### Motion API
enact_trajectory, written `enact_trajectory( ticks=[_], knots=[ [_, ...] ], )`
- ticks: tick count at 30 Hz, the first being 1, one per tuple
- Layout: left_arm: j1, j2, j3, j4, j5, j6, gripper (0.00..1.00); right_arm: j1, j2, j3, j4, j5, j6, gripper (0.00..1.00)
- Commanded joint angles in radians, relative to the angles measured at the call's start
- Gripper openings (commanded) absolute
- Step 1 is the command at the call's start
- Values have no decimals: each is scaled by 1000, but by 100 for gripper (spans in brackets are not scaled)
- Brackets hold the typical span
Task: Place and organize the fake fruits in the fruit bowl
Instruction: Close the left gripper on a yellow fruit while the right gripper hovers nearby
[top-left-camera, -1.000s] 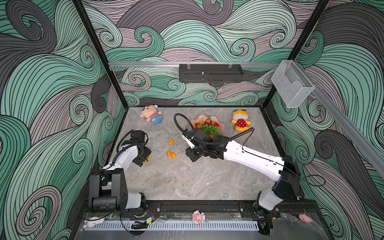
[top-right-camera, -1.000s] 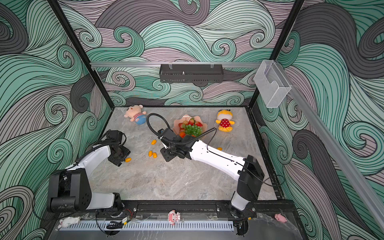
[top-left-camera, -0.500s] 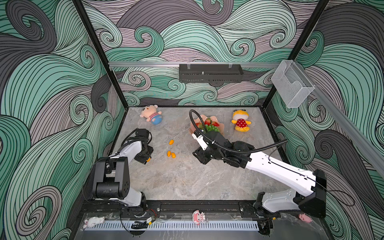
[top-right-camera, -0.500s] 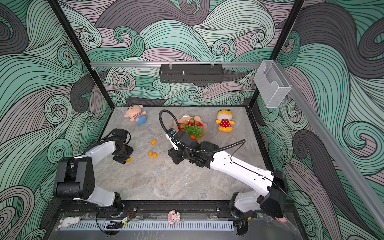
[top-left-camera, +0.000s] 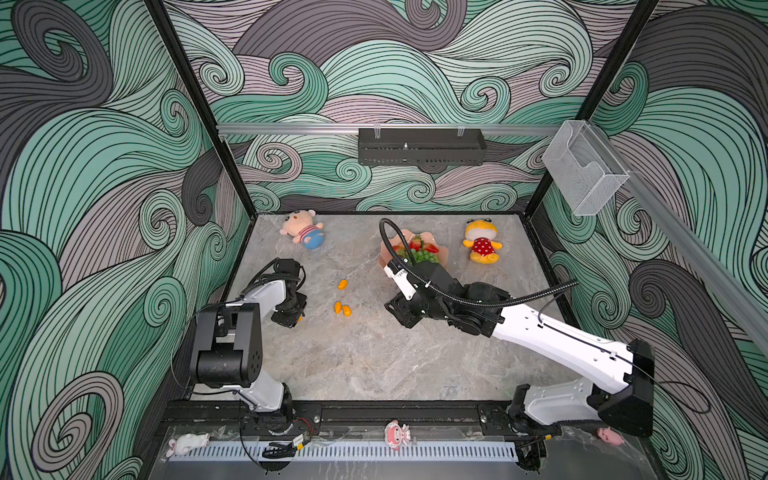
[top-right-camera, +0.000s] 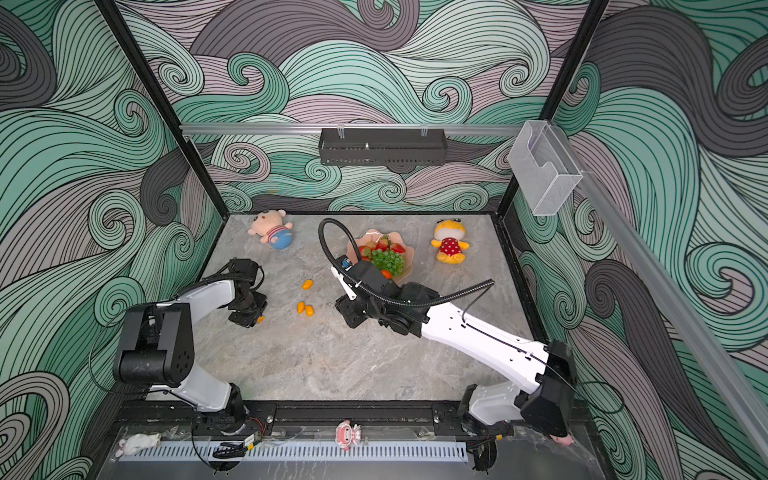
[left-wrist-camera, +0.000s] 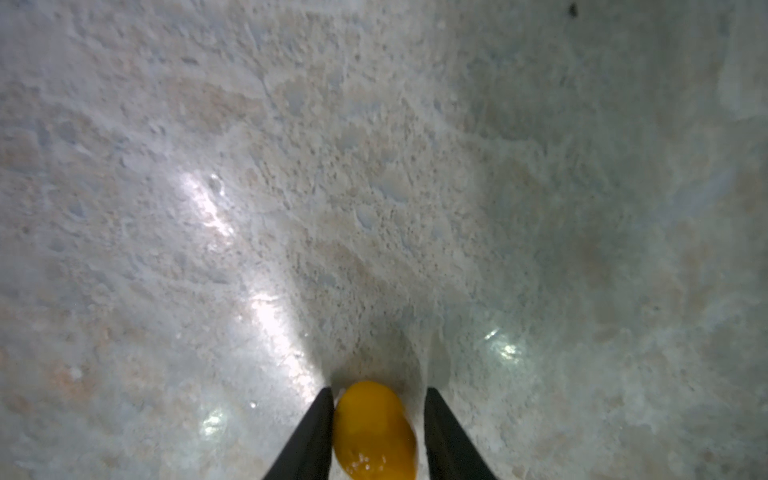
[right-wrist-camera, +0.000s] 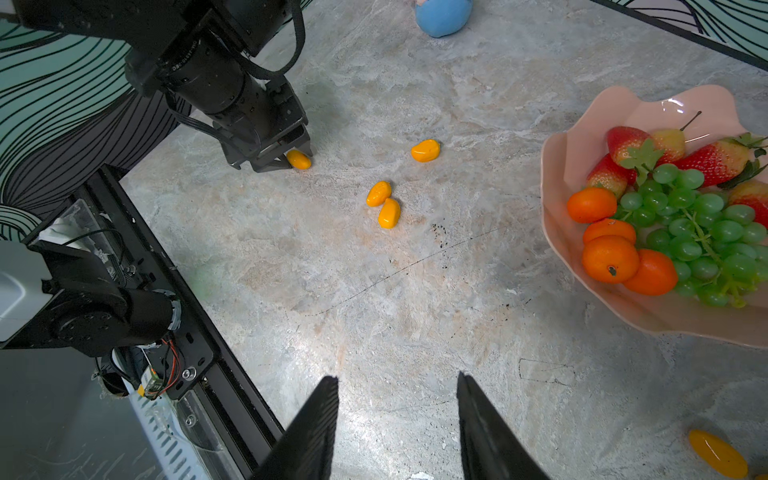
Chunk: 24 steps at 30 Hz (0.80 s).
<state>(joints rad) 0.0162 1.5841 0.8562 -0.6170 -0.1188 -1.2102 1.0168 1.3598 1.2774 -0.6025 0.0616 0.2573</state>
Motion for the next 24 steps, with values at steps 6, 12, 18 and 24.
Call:
enact_trajectory(
  ticks=[6,12,18,24],
  knots=[
    [-7,22,15,14,9,-15,30,-4,-8,-16,-5,25,-10,46],
    [-8,11,11,23,22,1,21,-8,-8,-24,-6,31,1,46],
    [-13,-52,11,-11,24,43,20,-26,-30,-58,6,32,40,46],
    [-34,-154,15,-46,49,163,18,-75,-76,-126,44,12,112,48]
  ],
)
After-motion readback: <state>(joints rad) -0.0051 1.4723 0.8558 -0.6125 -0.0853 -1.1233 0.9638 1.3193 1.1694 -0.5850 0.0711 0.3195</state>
